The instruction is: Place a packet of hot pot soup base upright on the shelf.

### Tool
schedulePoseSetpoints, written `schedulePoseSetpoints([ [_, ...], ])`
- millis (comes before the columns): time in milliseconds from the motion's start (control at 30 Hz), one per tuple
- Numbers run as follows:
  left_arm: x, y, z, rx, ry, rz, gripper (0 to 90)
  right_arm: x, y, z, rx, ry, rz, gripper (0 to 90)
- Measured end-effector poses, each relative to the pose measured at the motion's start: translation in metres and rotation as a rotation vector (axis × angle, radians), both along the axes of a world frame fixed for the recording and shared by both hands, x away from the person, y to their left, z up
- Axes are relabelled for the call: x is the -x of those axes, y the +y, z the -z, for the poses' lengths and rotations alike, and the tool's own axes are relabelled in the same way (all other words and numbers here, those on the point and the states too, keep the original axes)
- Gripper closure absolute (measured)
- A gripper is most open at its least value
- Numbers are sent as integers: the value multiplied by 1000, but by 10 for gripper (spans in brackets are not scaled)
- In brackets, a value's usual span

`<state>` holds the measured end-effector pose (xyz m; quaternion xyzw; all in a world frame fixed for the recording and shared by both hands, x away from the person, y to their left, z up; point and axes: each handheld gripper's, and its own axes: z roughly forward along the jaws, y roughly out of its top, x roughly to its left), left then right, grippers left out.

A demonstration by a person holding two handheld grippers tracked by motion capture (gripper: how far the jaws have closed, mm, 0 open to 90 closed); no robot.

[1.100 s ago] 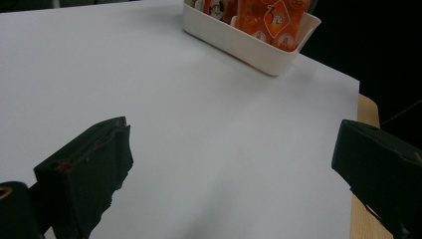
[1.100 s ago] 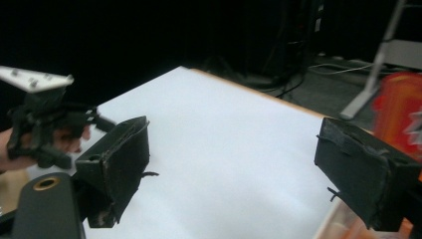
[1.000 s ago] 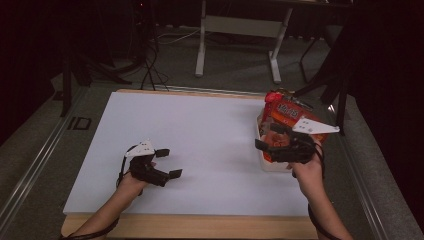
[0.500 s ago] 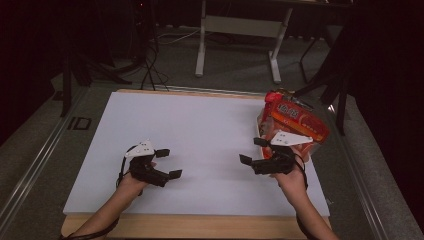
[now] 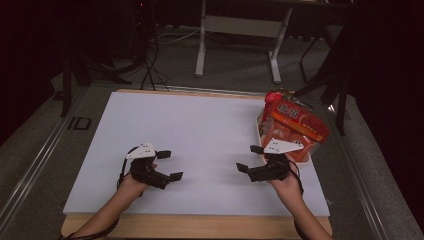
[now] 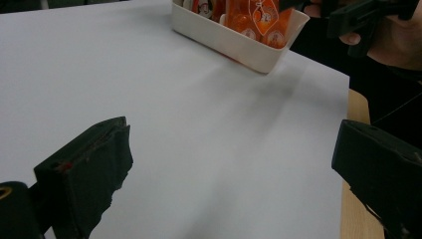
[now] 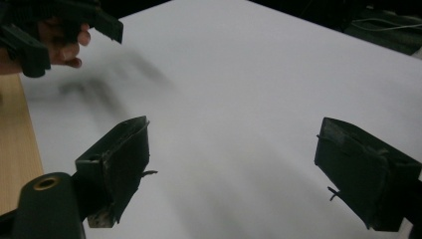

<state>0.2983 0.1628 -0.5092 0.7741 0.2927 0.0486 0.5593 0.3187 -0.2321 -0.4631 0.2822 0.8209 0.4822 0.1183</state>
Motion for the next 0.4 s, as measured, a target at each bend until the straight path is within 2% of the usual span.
schedulePoseSetpoints([
  [400, 0, -1, 1, -3, -3, 4, 22, -4, 0, 13, 40, 15, -6, 139],
])
